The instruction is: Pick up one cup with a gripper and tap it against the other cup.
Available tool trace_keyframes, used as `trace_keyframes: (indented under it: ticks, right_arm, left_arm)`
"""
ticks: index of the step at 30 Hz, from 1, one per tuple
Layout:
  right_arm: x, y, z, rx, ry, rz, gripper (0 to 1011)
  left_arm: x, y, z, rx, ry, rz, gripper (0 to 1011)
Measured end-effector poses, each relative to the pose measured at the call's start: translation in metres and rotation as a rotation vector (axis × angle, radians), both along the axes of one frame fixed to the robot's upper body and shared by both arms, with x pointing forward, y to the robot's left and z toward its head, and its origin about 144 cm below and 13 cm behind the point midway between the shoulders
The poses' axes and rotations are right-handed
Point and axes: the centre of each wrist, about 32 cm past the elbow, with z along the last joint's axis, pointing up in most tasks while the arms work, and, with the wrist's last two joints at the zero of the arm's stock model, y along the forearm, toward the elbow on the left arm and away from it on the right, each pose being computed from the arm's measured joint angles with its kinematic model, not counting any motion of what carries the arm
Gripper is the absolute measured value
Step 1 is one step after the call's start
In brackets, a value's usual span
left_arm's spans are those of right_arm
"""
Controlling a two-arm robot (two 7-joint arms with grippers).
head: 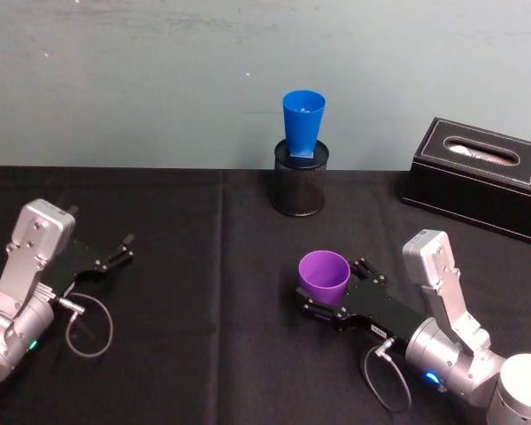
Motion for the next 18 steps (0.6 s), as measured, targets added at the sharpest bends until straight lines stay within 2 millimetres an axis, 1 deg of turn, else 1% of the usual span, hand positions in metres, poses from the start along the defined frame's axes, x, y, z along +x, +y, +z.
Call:
trace_keyframes:
  ticks: [2, 4, 8, 9, 10, 12, 18]
  right_arm:
    - [-0.0001, 0.0000, 0.0000, 0.000, 0.000, 0.000, 1002]
    - [-0.0002, 0.0001, 0.0001, 0.000, 0.000, 0.000, 971]
    - [-0.0003, 0.0001, 0.0002, 0.001, -0.001, 0.001, 873]
    - [-0.0003, 0.0001, 0.0002, 0.001, -0.001, 0.001, 862]
    - [-0.0004, 0.0001, 0.0002, 0.001, -0.001, 0.001, 822]
    - [-0.0004, 0.0001, 0.0002, 0.001, -0.002, 0.001, 790]
    - [-0.0006, 0.0000, 0.0002, 0.001, -0.002, 0.001, 761]
  left_arm:
    - [0.0000, 0.0000, 0.0000, 0.000, 0.000, 0.000, 1011]
    - [0.0000, 0.0000, 0.0000, 0.000, 0.000, 0.000, 1011]
    - [0.0000, 0.0000, 0.0000, 0.000, 0.000, 0.000, 1011]
    - [0.0000, 0.0000, 0.0000, 0.000, 0.000, 0.000, 1011]
    - [0.0000, 0.0000, 0.0000, 0.000, 0.000, 0.000, 1011]
    - [0.0000, 0.0000, 0.0000, 0.000, 0.000, 0.000, 1011]
    - [0.0000, 0.0000, 0.0000, 0.000, 0.000, 0.000, 1011]
